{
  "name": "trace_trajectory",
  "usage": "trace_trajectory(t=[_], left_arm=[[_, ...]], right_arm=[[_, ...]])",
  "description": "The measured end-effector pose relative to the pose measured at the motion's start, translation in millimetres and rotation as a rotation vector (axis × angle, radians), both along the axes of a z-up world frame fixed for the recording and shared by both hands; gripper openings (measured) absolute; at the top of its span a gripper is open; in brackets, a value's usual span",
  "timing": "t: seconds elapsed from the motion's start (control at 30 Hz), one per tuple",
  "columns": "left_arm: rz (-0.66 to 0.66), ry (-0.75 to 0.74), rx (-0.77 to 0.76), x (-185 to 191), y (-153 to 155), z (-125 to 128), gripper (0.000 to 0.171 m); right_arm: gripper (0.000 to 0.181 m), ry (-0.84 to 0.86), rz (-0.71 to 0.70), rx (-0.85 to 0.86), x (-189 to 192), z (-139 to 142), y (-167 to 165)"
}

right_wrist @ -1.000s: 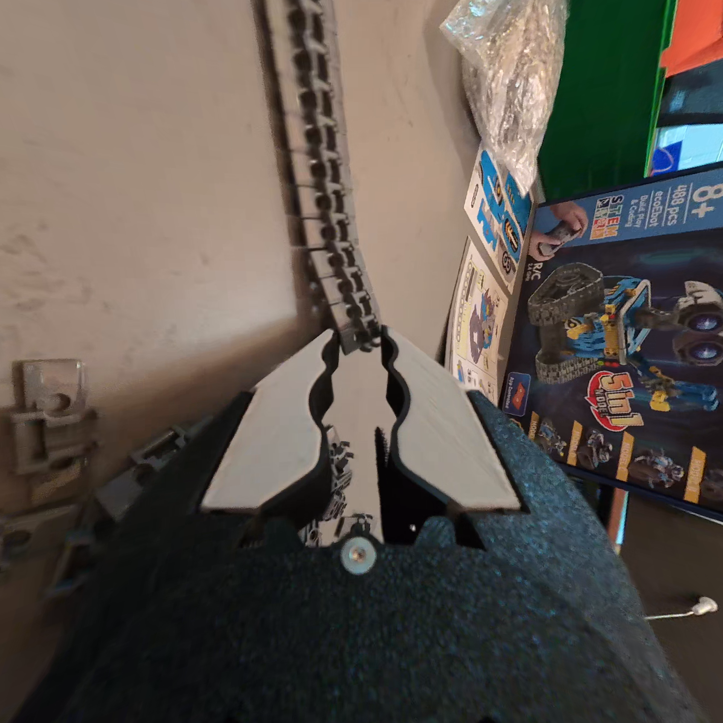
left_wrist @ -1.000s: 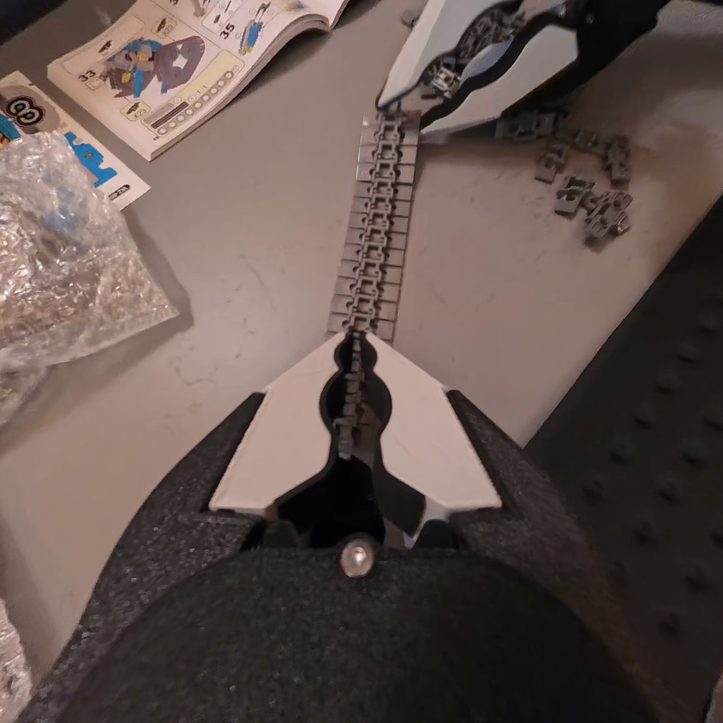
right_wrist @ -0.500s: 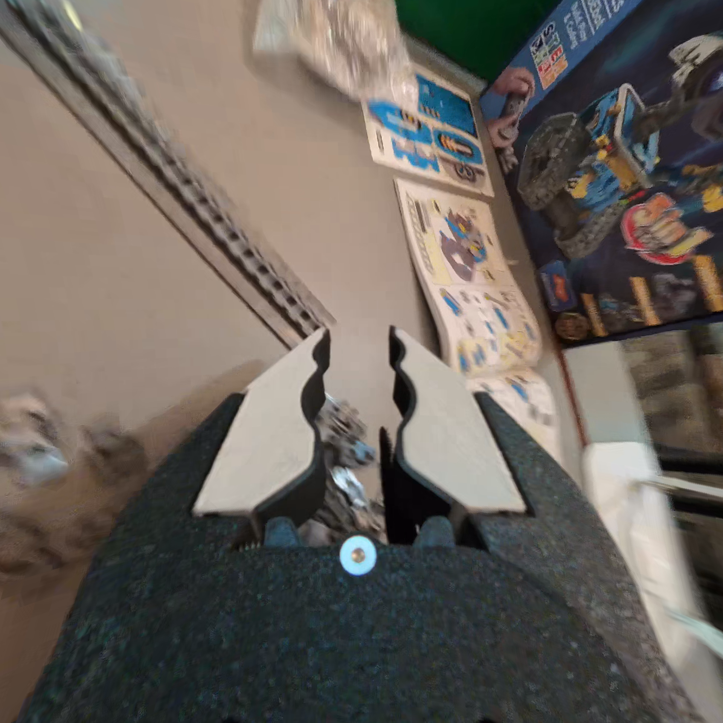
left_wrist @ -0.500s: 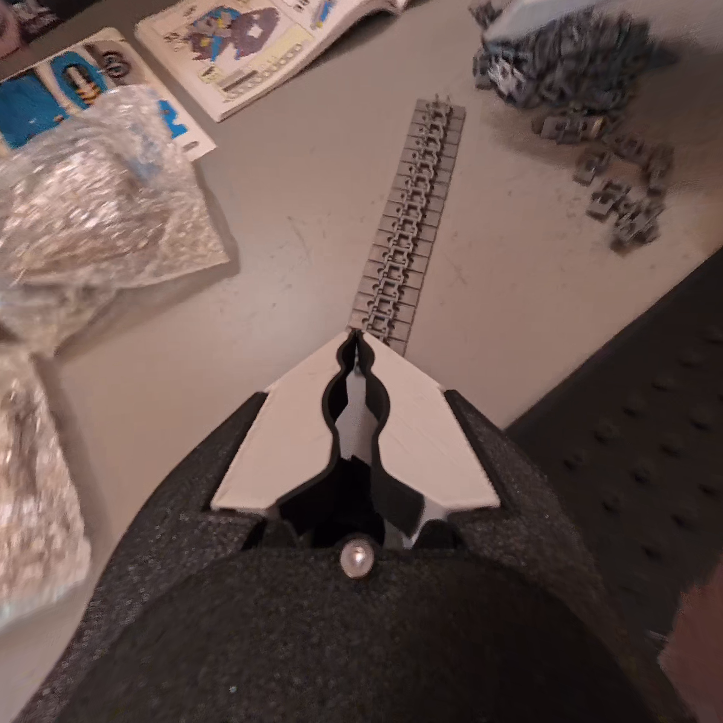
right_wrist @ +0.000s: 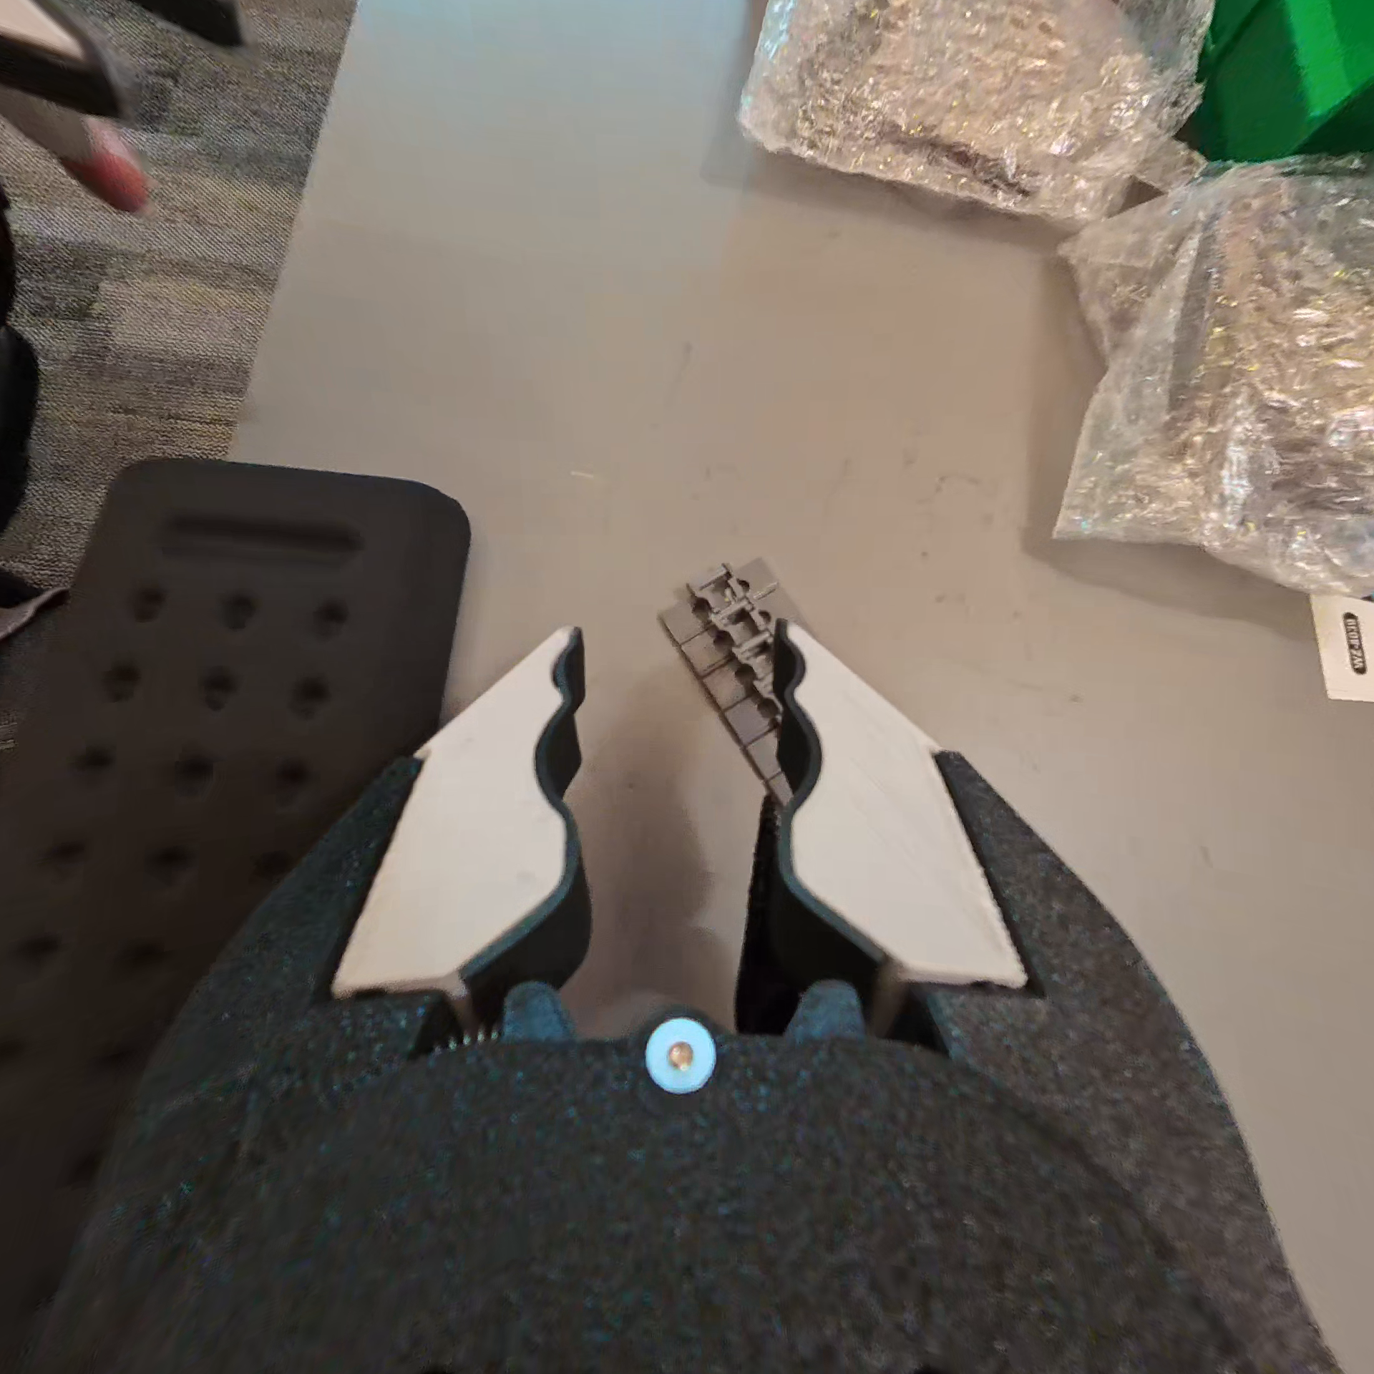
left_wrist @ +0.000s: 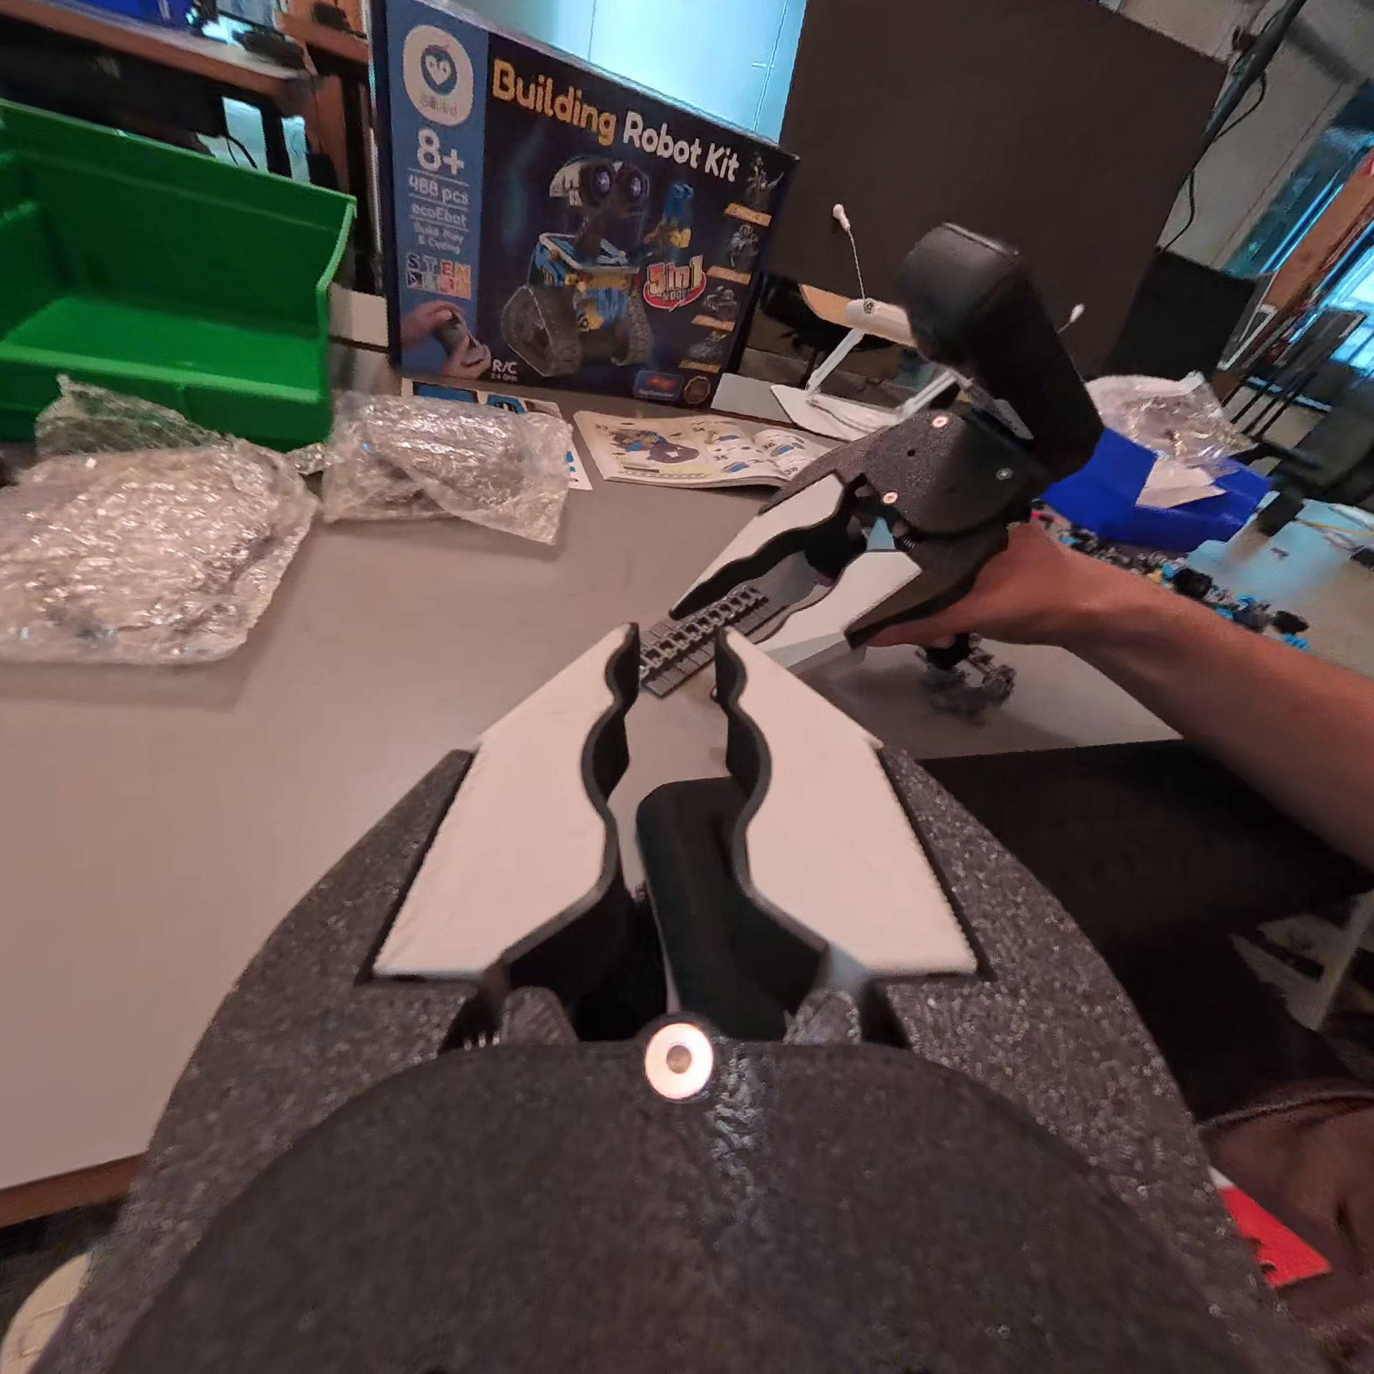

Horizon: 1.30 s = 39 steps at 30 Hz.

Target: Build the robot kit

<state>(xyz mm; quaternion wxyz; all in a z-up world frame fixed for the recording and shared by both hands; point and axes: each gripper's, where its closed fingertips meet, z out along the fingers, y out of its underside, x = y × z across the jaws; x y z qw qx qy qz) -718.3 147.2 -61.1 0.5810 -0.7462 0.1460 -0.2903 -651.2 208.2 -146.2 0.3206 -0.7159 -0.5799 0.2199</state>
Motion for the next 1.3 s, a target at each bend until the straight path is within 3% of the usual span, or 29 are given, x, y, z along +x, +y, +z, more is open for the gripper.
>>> trace_trajectory(t=[0.13, 0.33, 0.47, 0.6, 0.83, 1.17, 1.3], left_arm=[[-0.008, 0.025, 0.002, 3, -3, -7, 0.023], [-0.034, 0.088, -0.098, 6, 5, -34, 0.022], [-0.032, 0.117, -0.154, 5, 15, -50, 0.018], [-0.036, 0.078, -0.127, 3, 23, -44, 0.018], [-0.031, 0.087, -0.096, -5, 34, -44, 0.018], [-0.074, -0.027, -0.143, -1, 36, -47, 0.018], [-0.065, 0.017, -0.132, -1, 35, -49, 0.018]], right_arm=[[0.047, -0.043, -0.019, 0.042, -6, -11, 3], [0.0, -0.034, -0.055, 0.174, -10, -5, -1], [0.0, -0.035, -0.126, 0.187, -3, -7, -5], [0.0, -0.071, -0.143, 0.266, -4, -8, 3], [0.0, -0.082, -0.104, 0.226, -15, -15, 1], [0.0, -0.134, -0.087, 0.229, -12, -19, 3], [0.0, -0.133, -0.09, 0.219, -12, -20, 3]])
